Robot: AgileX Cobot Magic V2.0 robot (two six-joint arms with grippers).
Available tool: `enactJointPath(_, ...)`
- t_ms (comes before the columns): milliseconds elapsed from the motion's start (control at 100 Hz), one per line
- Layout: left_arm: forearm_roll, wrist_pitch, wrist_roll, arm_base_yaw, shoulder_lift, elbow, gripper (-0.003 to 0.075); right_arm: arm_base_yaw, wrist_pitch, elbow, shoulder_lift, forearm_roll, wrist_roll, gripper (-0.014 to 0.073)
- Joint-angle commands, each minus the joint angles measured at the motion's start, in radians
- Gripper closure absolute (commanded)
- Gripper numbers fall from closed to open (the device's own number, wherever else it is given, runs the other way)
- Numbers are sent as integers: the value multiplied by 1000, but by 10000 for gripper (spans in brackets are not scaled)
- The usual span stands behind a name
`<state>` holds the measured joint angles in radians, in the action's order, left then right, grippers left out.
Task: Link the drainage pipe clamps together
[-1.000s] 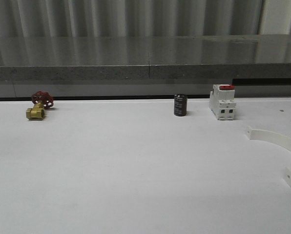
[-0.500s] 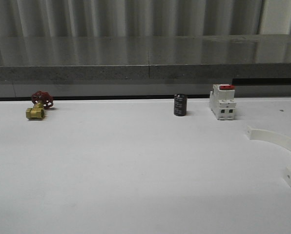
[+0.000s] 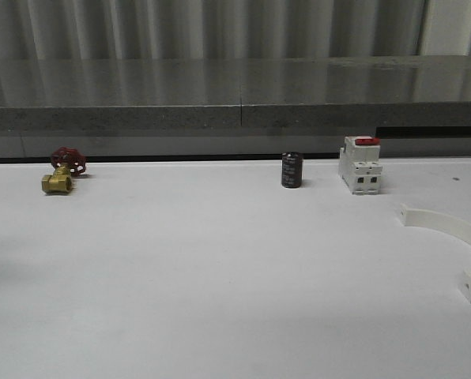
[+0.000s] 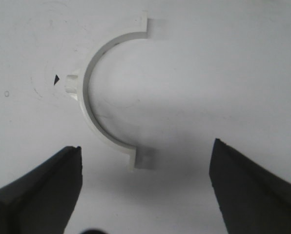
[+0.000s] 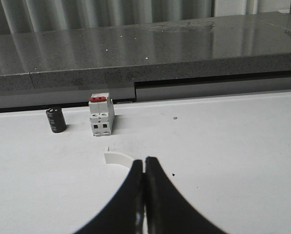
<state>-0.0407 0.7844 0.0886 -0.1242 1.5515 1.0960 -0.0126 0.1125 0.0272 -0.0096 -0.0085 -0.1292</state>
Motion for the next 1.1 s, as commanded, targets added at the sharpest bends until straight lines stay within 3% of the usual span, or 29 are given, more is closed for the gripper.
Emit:
enactJointPath(0, -78, -37, 96, -61, 27, 57, 186, 4, -79, -17, -20, -7, 8, 661)
enactJointPath(200, -93, -54, 201, -145, 148, 88, 187, 4, -79, -17, -20, -7, 8, 661)
enactJointPath(370, -91, -117, 206, -172, 214, 93, 187, 4, -79, -17, -20, -7, 8, 661)
enactJointPath(1090, -100, -181, 210, -158, 366, 167, 187, 4, -79, -17, -20, -7, 8, 661)
